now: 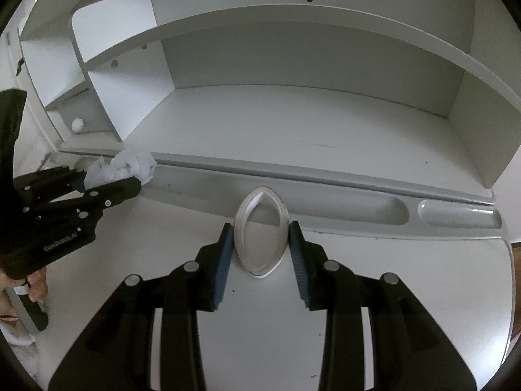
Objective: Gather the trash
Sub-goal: 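Grasp the white tissue with left tool while right tool grasps the clear oval lid, then carry tissue and oval lid to the black bin and open both tools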
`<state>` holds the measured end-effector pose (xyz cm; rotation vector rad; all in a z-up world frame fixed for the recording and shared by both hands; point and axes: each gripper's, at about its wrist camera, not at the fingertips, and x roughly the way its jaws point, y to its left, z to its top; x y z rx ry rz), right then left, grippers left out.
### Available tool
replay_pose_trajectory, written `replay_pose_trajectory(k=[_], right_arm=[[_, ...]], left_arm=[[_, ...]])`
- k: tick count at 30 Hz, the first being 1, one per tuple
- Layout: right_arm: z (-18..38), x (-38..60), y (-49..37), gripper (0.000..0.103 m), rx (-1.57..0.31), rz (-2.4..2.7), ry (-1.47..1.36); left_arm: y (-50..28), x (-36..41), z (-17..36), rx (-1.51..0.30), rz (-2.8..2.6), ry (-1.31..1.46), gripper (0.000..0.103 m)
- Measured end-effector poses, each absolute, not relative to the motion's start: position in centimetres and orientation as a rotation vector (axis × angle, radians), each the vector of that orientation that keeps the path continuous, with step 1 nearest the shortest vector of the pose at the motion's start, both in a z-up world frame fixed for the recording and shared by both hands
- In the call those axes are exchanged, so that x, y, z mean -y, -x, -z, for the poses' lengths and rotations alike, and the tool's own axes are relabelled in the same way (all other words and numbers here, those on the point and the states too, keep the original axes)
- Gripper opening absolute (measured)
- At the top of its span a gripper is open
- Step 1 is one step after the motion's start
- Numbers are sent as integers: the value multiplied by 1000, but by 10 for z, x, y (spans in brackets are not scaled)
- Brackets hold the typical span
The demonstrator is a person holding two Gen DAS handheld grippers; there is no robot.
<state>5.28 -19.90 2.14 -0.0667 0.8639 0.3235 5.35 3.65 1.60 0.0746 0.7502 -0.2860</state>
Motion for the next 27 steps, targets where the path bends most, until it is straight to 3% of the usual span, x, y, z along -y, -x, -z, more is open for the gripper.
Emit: replay_pose_trajectory(k=[27], right_arm=[[-21,199,-53,36,-863,-326,81]], left_arm=[[-53,-33,-14,-752,284,-79,33]])
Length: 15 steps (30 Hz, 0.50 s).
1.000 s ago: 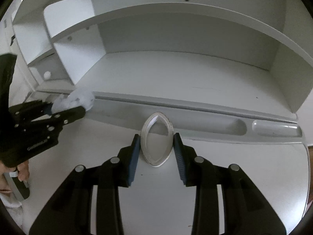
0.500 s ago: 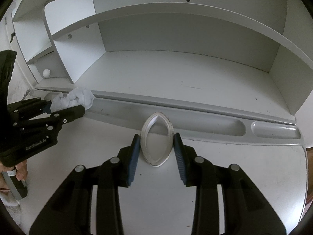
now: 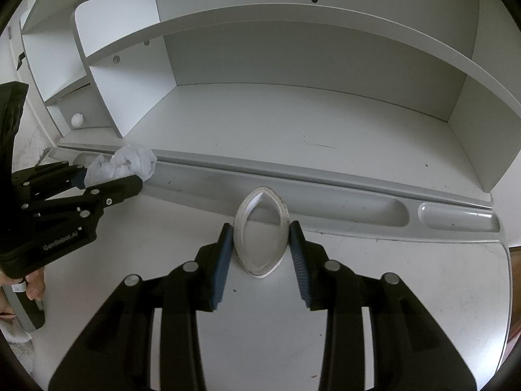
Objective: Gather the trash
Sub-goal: 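Carry tissue and oval lid to the black bin and open both tools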
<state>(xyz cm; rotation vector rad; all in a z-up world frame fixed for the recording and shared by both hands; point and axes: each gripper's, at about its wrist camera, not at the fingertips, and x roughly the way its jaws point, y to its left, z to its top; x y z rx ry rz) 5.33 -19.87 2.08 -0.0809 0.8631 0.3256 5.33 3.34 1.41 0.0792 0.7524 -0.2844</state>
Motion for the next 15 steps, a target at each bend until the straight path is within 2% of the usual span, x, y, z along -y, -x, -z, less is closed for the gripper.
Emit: replay_pose_trajectory(k=[10,15], right_arm=[[-20,198,-54,36,-863,-327,83],[-30,203,-50,35,-809,-336,46]], left_arm=[[-54,-30,-12,-749,293,-80,32],[-43,-32,-30,-689,326,-52,31]])
